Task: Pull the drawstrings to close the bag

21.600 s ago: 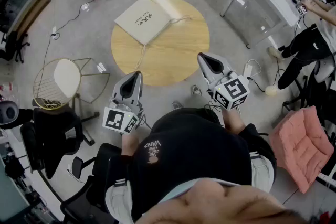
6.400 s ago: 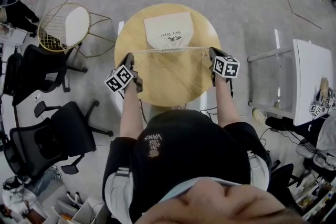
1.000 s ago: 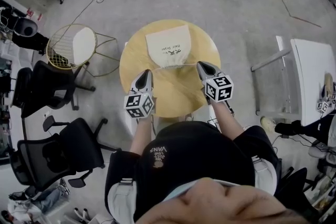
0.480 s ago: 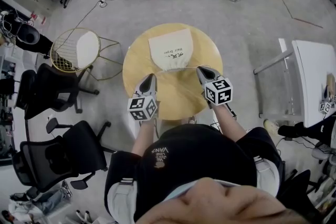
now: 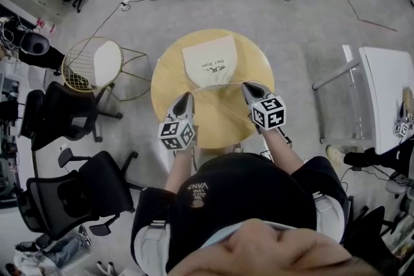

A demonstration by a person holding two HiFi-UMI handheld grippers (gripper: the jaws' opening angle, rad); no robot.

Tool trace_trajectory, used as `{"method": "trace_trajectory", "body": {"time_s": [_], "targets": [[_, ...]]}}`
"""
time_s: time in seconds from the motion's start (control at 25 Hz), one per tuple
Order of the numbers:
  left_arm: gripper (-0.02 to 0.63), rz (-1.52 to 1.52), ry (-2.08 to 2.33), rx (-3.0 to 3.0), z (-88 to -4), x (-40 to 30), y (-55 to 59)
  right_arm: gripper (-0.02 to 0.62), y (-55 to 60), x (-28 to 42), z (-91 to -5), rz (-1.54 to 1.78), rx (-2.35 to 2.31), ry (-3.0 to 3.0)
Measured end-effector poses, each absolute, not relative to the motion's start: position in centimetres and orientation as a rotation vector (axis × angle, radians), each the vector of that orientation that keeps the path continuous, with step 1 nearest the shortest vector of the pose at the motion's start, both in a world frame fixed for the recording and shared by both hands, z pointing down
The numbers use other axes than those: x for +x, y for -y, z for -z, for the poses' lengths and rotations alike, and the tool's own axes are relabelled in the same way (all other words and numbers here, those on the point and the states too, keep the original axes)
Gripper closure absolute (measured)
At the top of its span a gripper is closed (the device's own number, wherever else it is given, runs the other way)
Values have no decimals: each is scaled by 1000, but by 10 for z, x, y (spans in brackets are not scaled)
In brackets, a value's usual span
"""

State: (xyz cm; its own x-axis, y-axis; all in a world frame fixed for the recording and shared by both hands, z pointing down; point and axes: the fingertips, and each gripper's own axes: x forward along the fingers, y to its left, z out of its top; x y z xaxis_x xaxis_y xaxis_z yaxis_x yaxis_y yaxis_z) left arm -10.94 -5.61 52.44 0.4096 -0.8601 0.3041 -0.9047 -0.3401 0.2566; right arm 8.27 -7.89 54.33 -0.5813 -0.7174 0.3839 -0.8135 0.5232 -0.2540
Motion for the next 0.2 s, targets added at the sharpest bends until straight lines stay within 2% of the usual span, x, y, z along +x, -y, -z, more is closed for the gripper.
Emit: {"method": "trace_trajectory", "body": {"time_s": [0.2], "targets": [[577,-142,1524,2272,-524,-114,55,598,80,78,-542,-595,1282,2528]]}}
